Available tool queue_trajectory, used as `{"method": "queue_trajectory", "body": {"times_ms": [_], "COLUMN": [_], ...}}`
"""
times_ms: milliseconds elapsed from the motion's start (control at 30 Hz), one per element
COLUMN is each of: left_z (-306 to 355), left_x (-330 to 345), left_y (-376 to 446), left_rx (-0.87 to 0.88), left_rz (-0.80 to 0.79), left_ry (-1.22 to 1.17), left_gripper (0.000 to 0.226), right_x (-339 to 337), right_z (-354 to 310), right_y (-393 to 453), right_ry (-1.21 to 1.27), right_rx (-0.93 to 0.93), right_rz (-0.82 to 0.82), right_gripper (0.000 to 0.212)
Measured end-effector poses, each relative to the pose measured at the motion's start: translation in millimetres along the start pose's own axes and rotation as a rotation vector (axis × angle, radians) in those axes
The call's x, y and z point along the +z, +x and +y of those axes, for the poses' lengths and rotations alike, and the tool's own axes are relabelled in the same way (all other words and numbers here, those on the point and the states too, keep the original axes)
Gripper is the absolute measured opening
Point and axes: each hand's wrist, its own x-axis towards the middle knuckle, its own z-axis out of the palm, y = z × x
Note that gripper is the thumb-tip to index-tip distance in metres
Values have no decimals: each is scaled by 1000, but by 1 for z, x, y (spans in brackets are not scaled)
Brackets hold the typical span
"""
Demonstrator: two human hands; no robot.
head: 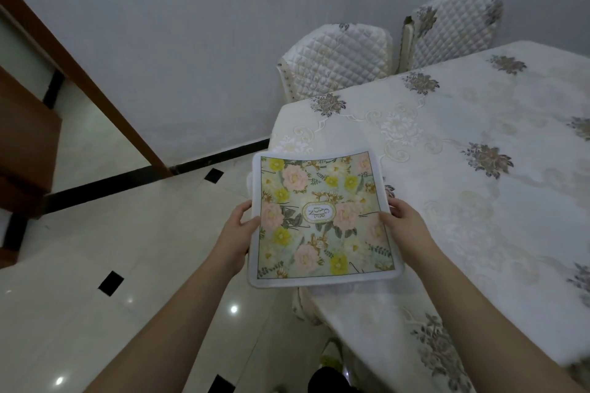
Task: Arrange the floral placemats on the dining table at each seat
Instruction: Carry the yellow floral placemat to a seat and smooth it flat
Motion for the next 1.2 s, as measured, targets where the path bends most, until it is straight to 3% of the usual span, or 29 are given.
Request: {"method": "queue_trajectory", "body": {"times_ms": [500, 933, 1200], "left_z": [-5, -15, -45], "left_x": [7, 125, 210], "left_y": [-72, -162, -261], "left_rx": [141, 186, 220], "left_rz": [-375, -751, -950], "left_ry": [105, 266, 324], "left_gripper": [19, 20, 20], "right_x": [-39, -122, -194], "right_z": [43, 100, 151], "right_y": [-211, -367, -466], "right_ry": [141, 485, 557], "right_rx": [6, 52, 47], "right_rz": [432, 823, 1025], "right_gripper": [19, 14, 17]}}
